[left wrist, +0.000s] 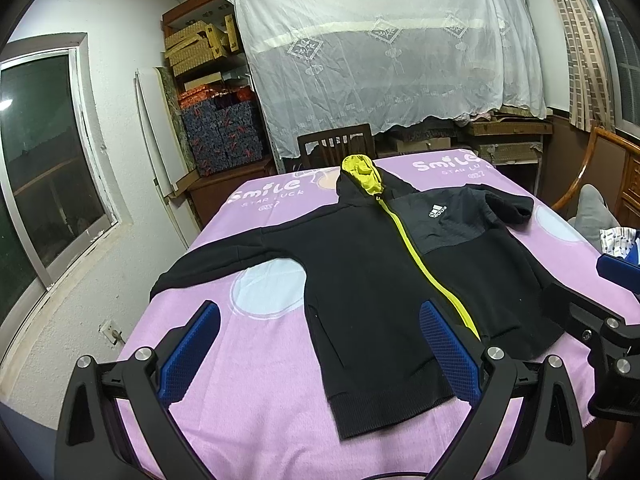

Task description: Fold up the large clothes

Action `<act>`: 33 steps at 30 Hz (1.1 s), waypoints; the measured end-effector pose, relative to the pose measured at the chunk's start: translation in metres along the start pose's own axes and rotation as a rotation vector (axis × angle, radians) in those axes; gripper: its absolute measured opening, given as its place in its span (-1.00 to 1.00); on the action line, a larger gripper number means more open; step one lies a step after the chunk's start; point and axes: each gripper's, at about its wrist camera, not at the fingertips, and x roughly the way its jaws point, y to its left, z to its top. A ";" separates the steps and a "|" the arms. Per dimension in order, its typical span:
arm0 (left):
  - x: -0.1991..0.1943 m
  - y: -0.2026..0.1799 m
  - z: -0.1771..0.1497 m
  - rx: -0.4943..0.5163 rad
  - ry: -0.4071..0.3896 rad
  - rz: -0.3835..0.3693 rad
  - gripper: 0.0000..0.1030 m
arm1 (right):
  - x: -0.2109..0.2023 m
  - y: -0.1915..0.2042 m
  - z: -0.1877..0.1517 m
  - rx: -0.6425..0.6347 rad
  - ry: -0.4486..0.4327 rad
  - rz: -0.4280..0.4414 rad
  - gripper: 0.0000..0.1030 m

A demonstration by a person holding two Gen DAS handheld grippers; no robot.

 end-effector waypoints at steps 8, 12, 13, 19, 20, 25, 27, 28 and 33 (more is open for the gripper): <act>0.003 0.000 -0.001 0.007 0.021 -0.018 0.93 | 0.004 -0.001 -0.002 -0.026 0.005 -0.019 0.92; 0.022 0.017 -0.004 -0.031 0.120 -0.129 0.93 | 0.007 -0.019 -0.001 -0.008 0.019 -0.028 0.92; 0.028 0.024 -0.006 -0.052 0.151 -0.153 0.93 | 0.009 -0.029 -0.001 0.008 0.026 -0.046 0.92; 0.076 0.064 -0.038 -0.211 0.360 -0.272 0.93 | 0.032 -0.092 -0.022 0.180 0.094 -0.026 0.92; 0.085 0.064 -0.044 -0.225 0.402 -0.310 0.93 | 0.037 -0.099 -0.027 0.196 0.108 -0.019 0.92; 0.103 0.042 -0.055 -0.190 0.477 -0.452 0.93 | 0.060 -0.119 -0.049 0.216 0.249 -0.055 0.92; 0.110 0.028 -0.058 -0.154 0.494 -0.485 0.93 | 0.067 -0.123 -0.054 0.240 0.278 -0.053 0.92; 0.114 0.024 -0.061 -0.149 0.508 -0.485 0.93 | 0.071 -0.126 -0.057 0.254 0.299 -0.051 0.91; 0.124 0.017 -0.064 -0.149 0.509 -0.491 0.49 | 0.087 -0.137 -0.063 0.304 0.331 -0.024 0.42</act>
